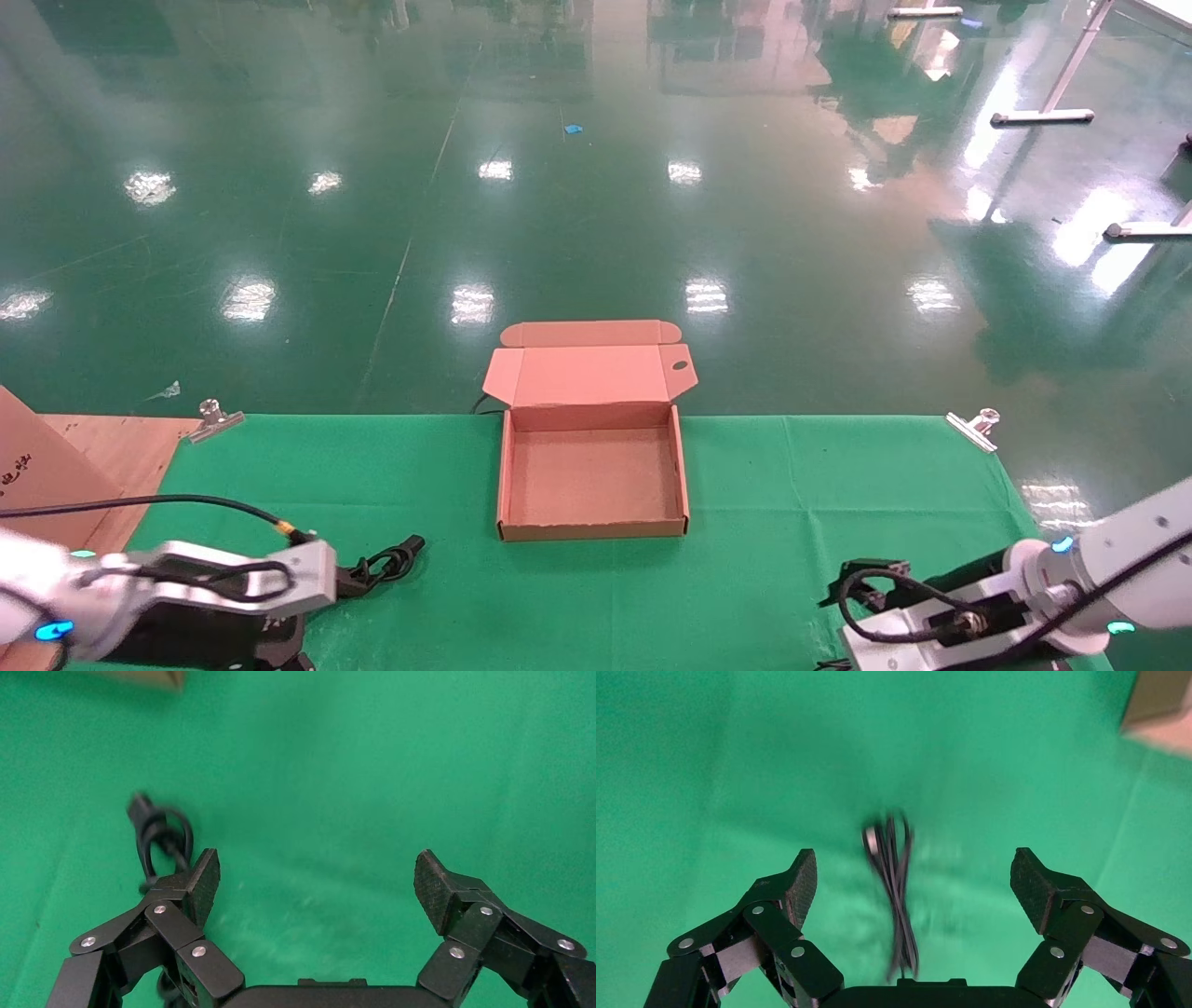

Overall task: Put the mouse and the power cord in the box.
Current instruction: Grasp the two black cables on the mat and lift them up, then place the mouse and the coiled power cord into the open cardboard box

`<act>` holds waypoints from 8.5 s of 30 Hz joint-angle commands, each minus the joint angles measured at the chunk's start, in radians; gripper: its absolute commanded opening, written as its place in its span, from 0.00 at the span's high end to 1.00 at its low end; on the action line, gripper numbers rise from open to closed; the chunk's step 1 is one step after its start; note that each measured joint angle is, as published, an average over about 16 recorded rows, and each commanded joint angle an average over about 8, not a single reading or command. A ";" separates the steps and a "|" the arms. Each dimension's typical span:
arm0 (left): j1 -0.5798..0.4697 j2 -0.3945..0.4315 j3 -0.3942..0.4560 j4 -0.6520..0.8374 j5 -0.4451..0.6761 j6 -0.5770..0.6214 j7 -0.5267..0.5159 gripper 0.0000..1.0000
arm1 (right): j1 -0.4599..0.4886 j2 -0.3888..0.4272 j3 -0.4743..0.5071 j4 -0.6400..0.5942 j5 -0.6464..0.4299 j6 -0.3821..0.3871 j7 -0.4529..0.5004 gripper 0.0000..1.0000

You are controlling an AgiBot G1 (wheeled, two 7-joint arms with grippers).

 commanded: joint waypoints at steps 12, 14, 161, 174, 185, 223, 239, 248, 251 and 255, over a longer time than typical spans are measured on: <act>-0.129 0.175 0.068 0.366 0.173 -0.344 0.147 0.00 | 0.095 -0.164 -0.051 -0.426 -0.100 0.141 -0.279 0.00; -0.134 0.190 0.070 0.393 0.180 -0.377 0.160 0.00 | 0.104 -0.181 -0.051 -0.479 -0.100 0.156 -0.313 0.00; -0.162 0.475 0.063 0.204 -0.035 -0.556 0.755 1.00 | 0.568 -0.263 0.044 -0.598 0.069 -0.116 -0.334 1.00; -0.082 0.471 0.218 0.141 -0.166 -0.735 0.728 0.06 | 0.531 -0.241 0.040 -0.627 0.064 -0.102 -0.374 1.00; -0.096 0.470 0.319 0.141 -0.250 -0.767 0.716 0.00 | 0.523 -0.285 0.039 -0.642 0.067 -0.096 -0.372 1.00; -0.225 0.034 0.275 0.169 -0.625 -0.065 0.823 0.00 | 0.350 -0.449 -0.310 -0.156 0.155 0.358 -0.001 1.00; -0.136 -0.037 0.234 0.190 -0.695 -0.038 0.896 0.00 | 0.236 -0.445 -0.613 -0.151 0.217 0.703 0.102 0.79; -0.137 -0.038 0.232 0.209 -0.694 -0.034 0.904 0.00 | 0.215 -0.444 -0.662 -0.176 0.229 0.768 0.108 0.00; -0.138 -0.036 0.232 0.209 -0.694 -0.034 0.904 0.00 | 0.215 -0.444 -0.659 -0.177 0.228 0.764 0.108 0.00; -0.138 -0.035 0.232 0.208 -0.695 -0.033 0.904 0.00 | 0.217 -0.444 -0.655 -0.176 0.227 0.757 0.107 0.00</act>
